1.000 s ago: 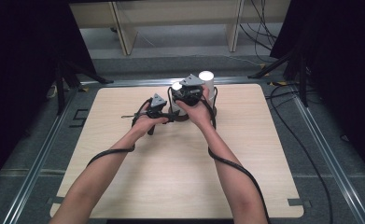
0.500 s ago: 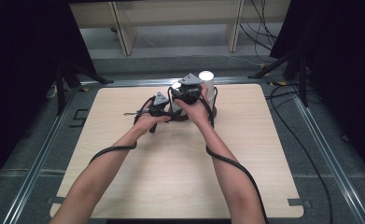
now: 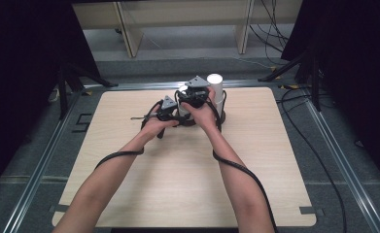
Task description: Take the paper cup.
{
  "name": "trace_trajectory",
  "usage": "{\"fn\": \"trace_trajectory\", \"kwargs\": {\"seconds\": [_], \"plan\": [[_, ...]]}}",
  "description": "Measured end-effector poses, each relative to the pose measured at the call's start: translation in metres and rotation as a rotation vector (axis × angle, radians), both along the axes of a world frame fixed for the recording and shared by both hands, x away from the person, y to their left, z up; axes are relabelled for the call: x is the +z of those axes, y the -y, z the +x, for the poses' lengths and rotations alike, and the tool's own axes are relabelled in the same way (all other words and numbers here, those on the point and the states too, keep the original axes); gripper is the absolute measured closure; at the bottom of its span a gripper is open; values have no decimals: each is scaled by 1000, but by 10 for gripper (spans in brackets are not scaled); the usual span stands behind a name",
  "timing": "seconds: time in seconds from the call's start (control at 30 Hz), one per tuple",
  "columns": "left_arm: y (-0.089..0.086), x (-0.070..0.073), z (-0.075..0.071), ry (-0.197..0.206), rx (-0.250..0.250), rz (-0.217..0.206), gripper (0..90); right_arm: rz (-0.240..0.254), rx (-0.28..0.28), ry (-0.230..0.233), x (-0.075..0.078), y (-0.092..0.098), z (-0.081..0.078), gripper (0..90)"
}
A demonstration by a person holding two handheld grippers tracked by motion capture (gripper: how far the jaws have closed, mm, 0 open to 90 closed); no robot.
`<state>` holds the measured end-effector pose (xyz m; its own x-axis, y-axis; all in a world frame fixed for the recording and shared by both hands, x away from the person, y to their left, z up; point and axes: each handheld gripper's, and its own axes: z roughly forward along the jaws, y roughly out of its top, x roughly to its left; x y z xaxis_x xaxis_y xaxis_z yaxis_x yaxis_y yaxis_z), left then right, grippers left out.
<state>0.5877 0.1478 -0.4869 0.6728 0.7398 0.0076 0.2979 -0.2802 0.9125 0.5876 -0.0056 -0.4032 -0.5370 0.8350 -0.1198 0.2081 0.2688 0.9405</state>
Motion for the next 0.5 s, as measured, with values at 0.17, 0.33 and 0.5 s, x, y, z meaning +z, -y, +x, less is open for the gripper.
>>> {"fn": "trace_trajectory", "kwargs": {"seconds": [0.17,0.33,0.5], "plan": [[0,0,0,-5,2,-5,249,7,11,-2,-1,-1,2,345],[-1,1,0,-11,5,-9,256,13,-1,-6,0,-1,2,353],[0,1,0,-10,7,-10,257,23,-2,-23,0,0,1,360]]}}
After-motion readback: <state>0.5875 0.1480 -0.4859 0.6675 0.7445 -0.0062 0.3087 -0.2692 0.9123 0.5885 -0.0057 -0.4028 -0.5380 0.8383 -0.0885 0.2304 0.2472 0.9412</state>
